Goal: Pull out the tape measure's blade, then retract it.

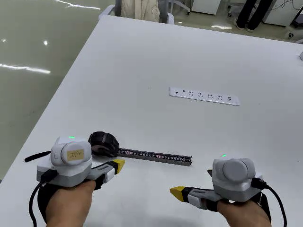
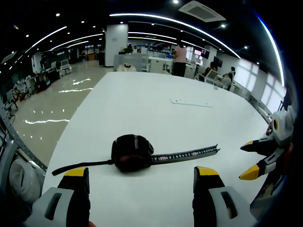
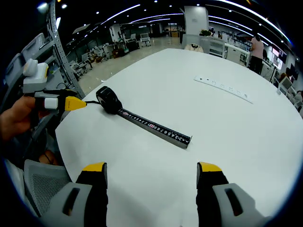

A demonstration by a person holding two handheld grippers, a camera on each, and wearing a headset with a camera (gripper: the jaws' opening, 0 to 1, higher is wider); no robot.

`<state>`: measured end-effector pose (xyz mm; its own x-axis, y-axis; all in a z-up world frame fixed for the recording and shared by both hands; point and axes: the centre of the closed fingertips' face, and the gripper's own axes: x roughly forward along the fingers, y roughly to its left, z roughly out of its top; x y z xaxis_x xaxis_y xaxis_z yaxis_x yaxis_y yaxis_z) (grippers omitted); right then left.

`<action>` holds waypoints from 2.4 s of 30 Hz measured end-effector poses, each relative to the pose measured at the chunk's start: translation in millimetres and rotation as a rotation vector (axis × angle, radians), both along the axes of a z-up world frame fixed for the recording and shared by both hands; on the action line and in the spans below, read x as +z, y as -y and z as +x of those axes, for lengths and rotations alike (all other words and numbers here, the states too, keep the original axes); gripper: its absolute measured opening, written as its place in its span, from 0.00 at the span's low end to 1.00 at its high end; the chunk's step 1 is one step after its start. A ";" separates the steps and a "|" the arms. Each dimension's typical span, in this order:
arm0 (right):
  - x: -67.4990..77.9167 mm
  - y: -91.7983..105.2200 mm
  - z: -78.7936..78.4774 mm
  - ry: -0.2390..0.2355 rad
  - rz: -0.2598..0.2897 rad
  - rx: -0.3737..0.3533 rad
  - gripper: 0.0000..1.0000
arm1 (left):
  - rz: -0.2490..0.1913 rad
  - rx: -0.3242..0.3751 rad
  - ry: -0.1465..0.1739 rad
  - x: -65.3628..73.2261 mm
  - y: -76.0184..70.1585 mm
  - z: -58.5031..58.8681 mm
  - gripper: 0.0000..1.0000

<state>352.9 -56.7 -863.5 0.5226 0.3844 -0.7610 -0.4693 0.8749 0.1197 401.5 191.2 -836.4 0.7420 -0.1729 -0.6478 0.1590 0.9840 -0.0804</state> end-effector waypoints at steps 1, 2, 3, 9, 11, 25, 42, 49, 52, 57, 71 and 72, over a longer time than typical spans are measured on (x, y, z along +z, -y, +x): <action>-0.9 0.0 0.6 -0.002 -0.002 0.003 0.78 | -0.002 0.002 -0.001 -0.5 0.1 0.6 0.87; -1.8 0.1 1.4 -0.003 -0.004 0.006 0.78 | -0.001 0.006 0.000 -1.2 -0.2 1.6 0.87; -2.1 0.1 2.0 -0.004 -0.005 0.008 0.78 | 0.000 0.007 0.001 -1.7 -0.5 2.4 0.87; -5.6 1.1 6.9 -0.010 -0.010 0.019 0.78 | -0.008 0.015 -0.010 -8.4 0.3 7.9 0.86; -7.1 1.1 8.3 -0.013 -0.011 0.021 0.78 | -0.010 0.018 -0.011 -9.2 0.4 9.6 0.86; -16.8 1.4 18.3 -0.028 -0.022 0.035 0.76 | -0.026 0.040 -0.019 -16.3 -1.3 22.3 0.84; -28.6 0.1 26.0 -0.048 -0.030 0.052 0.76 | -0.020 0.059 -0.022 -25.2 -2.5 29.8 0.81; -33.9 3.0 31.8 -0.058 -0.036 0.063 0.75 | -0.017 0.068 -0.013 -27.4 -1.0 38.1 0.80; -35.7 5.5 34.0 -0.062 -0.039 0.065 0.75 | -0.018 0.068 -0.015 -29.3 0.2 42.1 0.80; -39.1 8.1 36.7 -0.068 -0.047 0.074 0.75 | -0.015 0.065 -0.021 -32.8 2.4 47.7 0.80; -47.6 10.1 43.9 -0.080 -0.061 0.099 0.74 | -0.011 0.072 -0.030 -38.9 1.7 55.0 0.78; -48.6 10.2 44.4 -0.081 -0.060 0.102 0.74 | -0.010 0.074 -0.030 -39.2 1.4 55.3 0.77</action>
<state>397.3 -66.9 -912.2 0.4187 0.3851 -0.8225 -0.5473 0.8297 0.1098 456.7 189.9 -875.6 0.7334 -0.1250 -0.6682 0.0837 0.9921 -0.0936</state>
